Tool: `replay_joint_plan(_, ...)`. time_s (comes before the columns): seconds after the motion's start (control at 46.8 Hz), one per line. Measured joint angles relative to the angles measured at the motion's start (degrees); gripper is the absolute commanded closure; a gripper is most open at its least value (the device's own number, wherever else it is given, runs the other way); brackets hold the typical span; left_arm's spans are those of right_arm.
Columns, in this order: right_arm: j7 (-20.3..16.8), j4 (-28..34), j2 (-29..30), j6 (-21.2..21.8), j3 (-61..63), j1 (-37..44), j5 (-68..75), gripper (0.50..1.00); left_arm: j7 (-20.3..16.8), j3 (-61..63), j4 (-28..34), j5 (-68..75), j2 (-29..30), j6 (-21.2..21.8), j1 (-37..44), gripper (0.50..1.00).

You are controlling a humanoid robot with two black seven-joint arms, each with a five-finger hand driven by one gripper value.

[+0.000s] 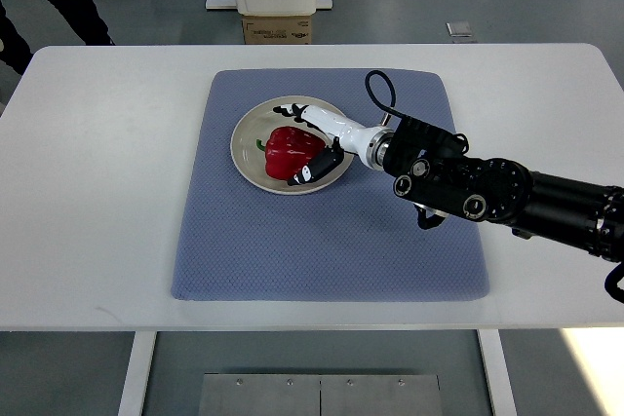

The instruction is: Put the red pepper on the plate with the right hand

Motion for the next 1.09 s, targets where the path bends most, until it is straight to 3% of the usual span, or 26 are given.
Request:
replay_joint_plan(0.363, 0.08, 0.40, 0.00, 0.76, 4.13, 0.91, 0.94, 0.502, 0.00, 0.00, 0.02, 0.00, 0.00, 0.00, 0.00, 0.500)
replay_joint_plan(0.641, -0.21, 0.45, -2.83, 5.24, 14.58, 0.30, 1.12, 0.502, -0.02, -0.01, 0.01, 0.00, 0.00, 0.00, -0.02, 0.500)
replay_joint_plan(0.877, -0.71, 0.37, -6.56, 8.40, 26.37, -4.41, 1.16, 0.502, -0.02, -0.01, 0.01, 0.00, 0.00, 0.00, 0.01, 0.500)
replay_joint_plan(1.09, -0.79, -0.44, -7.04, 8.74, 34.85, -9.01, 6.67, 0.502, 0.00, 0.00, 0.01, 0.00, 0.00, 0.00, 0.01, 0.500)
